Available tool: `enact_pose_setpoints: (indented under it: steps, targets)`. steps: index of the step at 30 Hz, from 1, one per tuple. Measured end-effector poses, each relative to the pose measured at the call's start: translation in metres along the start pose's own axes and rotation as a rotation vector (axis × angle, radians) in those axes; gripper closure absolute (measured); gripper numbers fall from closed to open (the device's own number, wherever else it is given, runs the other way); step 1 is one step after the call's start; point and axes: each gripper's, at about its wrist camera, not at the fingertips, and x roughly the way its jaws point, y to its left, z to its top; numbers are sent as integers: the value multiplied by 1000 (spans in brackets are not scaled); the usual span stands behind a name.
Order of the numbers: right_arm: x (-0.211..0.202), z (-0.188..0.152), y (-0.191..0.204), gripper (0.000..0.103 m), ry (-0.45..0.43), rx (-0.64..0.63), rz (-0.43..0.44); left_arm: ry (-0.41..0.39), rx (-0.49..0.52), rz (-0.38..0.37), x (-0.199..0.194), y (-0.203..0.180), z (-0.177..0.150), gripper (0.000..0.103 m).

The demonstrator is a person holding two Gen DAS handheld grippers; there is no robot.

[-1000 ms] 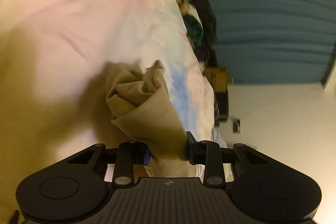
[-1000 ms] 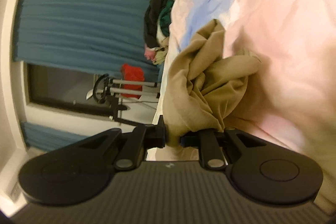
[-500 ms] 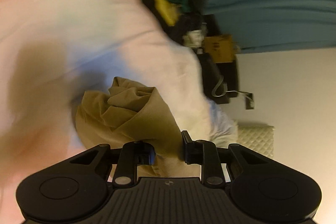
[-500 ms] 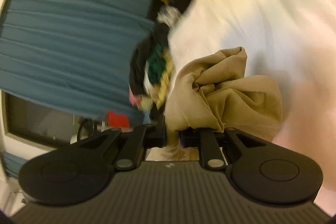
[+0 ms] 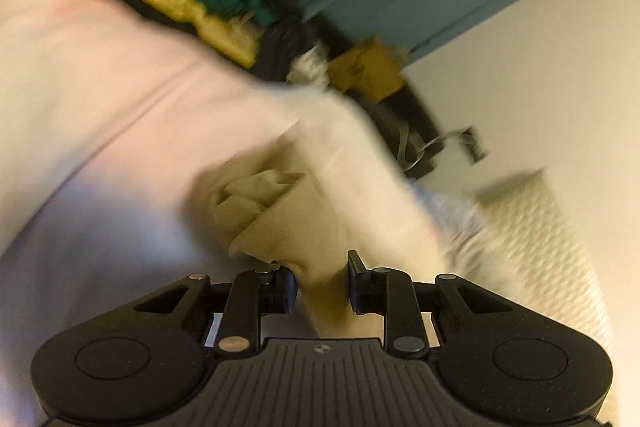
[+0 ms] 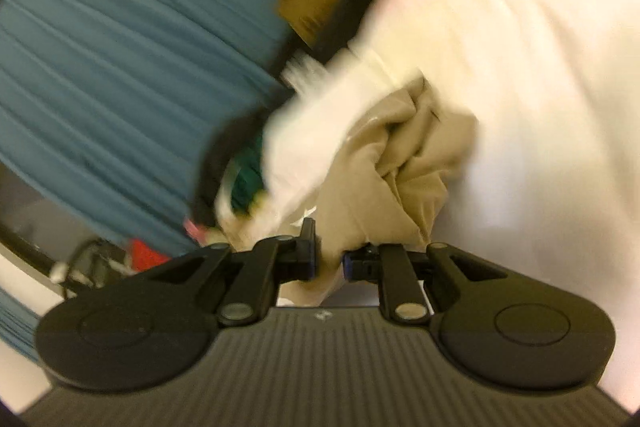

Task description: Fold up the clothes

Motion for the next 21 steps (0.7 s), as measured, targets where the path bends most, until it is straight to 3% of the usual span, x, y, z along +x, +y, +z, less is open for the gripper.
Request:
enact_pose_setpoints:
  steps: [3,7,9,10,13,21]
  targets:
    - [-1,-25,-25,87,36,11,-24,33,62,37,-16,28,-22,72]
    - [-5,-34,-28,85,53,10,-48,53,139,84,-26,25,-21,64]
    - [-6,-32,-25,82,94,27,-100,57,171,115,-33,17,-16,47]
    - [-9,-31,-22,80,116,32,-132,57,189,127,-41,12,-14,43]
    - [-29,-37,-3,80,161,-44,-195,51,254,141,-78,-10,-13,29]
    - [-143,-50,92,80,56,-313,-140,-41,402,129,-211,-98,-20,9]
